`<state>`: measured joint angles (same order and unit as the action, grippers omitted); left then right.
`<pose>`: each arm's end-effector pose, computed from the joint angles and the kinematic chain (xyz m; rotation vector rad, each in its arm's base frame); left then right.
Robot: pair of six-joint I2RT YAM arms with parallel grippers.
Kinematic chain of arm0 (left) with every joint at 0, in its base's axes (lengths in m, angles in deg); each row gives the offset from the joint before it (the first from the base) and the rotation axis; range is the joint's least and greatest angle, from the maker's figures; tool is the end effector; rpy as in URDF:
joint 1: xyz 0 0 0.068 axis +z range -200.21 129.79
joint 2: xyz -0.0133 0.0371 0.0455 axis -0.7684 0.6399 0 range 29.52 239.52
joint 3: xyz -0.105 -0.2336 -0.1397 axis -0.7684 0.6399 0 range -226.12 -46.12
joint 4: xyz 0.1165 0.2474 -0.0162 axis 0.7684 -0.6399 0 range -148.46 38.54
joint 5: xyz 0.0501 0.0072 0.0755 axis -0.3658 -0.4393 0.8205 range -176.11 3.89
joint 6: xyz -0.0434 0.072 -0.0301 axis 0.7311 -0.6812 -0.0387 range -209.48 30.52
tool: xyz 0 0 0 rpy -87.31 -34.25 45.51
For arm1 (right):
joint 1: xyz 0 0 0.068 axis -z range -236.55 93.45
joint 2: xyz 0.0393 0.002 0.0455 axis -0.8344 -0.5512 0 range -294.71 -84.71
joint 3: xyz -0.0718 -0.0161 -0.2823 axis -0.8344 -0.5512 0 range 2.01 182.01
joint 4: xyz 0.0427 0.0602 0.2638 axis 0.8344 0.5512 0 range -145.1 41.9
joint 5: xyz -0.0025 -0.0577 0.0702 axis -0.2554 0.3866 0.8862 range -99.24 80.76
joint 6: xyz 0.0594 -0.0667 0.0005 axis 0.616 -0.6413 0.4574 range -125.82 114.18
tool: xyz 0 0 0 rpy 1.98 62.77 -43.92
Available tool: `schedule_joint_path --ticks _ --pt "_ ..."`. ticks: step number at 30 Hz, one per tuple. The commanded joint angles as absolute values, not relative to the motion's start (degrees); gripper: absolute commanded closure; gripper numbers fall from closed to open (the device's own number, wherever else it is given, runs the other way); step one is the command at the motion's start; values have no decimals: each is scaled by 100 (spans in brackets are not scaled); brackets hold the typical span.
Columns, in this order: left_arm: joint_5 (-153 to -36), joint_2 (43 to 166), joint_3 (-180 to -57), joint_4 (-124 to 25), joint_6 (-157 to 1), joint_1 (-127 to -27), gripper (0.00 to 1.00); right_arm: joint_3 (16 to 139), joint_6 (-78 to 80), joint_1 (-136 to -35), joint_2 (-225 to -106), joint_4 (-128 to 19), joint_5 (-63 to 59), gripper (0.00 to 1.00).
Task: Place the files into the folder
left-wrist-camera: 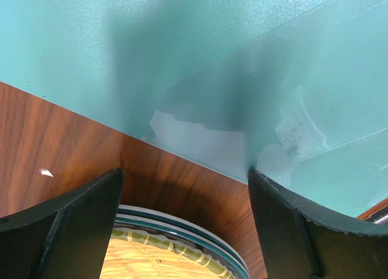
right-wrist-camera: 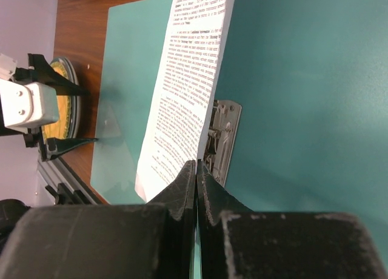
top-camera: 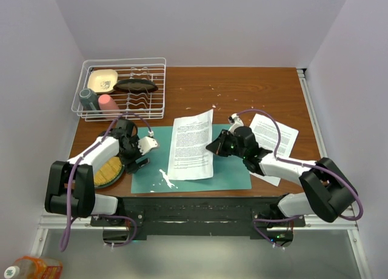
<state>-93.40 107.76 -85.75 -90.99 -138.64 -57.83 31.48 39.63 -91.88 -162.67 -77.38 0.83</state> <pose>0.2296 -0.0408 0.1271 1.3971 2.5444 -0.0659 0.2478 0.1928 0.1699 0.0734 2.1899 1.0293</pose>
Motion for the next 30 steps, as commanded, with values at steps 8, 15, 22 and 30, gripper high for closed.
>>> schedule_joint_path --ticks 8,15,22,30 --pt "-9630 10906 -8513 -9048 -14063 -5768 11 2785 3910 -9531 -15925 -8296 -194 100" --pt "-9745 11161 -8786 -9136 -13975 -5838 11 2644 3751 -9610 -15889 -8261 -510 100" --pt "-9824 11372 -8795 -9004 -13861 -6093 10 2582 3550 -9628 -16003 -8252 -783 100" --pt "-10184 11776 -8989 -9013 -13703 -6374 11 2539 3558 -9628 -16056 -8173 -915 100"
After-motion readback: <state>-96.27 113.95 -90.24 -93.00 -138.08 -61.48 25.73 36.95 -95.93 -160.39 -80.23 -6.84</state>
